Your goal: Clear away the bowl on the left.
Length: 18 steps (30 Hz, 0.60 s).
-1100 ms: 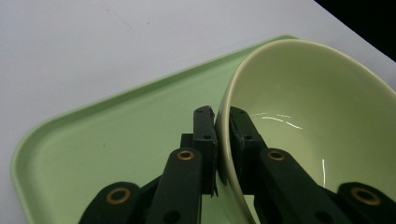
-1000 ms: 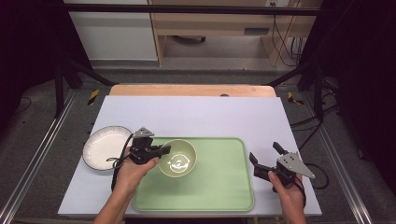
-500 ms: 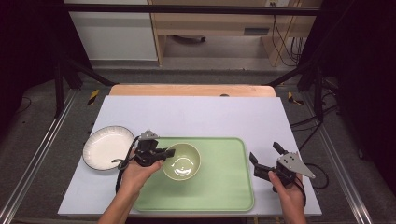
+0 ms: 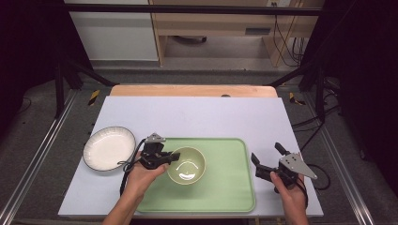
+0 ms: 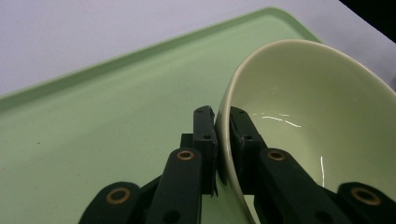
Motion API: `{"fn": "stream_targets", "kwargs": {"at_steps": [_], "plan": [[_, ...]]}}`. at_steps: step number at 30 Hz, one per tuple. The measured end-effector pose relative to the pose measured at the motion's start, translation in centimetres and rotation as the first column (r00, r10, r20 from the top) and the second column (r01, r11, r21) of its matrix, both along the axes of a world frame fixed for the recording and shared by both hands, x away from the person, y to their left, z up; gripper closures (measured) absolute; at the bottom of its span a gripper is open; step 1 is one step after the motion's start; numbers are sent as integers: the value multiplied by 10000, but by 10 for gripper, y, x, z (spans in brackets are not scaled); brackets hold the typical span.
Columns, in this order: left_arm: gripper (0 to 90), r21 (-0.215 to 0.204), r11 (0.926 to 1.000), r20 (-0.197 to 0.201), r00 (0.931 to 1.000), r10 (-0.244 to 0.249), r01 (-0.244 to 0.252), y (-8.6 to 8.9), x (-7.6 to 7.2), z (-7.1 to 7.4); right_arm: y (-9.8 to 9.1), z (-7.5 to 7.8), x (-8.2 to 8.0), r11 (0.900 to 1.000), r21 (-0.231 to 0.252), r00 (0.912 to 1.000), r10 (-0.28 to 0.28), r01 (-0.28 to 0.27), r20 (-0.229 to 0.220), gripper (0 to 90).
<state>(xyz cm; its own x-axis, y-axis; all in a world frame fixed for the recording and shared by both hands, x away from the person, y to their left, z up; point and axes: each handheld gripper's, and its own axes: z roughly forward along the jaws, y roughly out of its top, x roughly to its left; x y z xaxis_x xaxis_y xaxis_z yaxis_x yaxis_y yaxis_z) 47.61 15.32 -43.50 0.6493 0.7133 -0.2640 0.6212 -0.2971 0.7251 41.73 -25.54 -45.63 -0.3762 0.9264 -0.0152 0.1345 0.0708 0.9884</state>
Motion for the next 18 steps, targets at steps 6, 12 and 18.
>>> {"fn": "stream_targets", "kwargs": {"at_steps": [6, 12, 18], "plan": [[829, -26, 10000, -49, 10000, -22, 22, -1, -1, -1, 1, 0, 0, 10000, -12, 10000, 35, -35, 6, 47], [829, 37, 10000, -45, 10000, -1, 1, -1, 0, -1, 1, 0, 0, 10000, -15, 10000, 38, -38, -9, 47], [828, 98, 10000, -117, 9999, -12, 13, -3, 0, -4, 0, 0, 0, 10000, -10, 10000, 27, -27, 6, 47]]}}
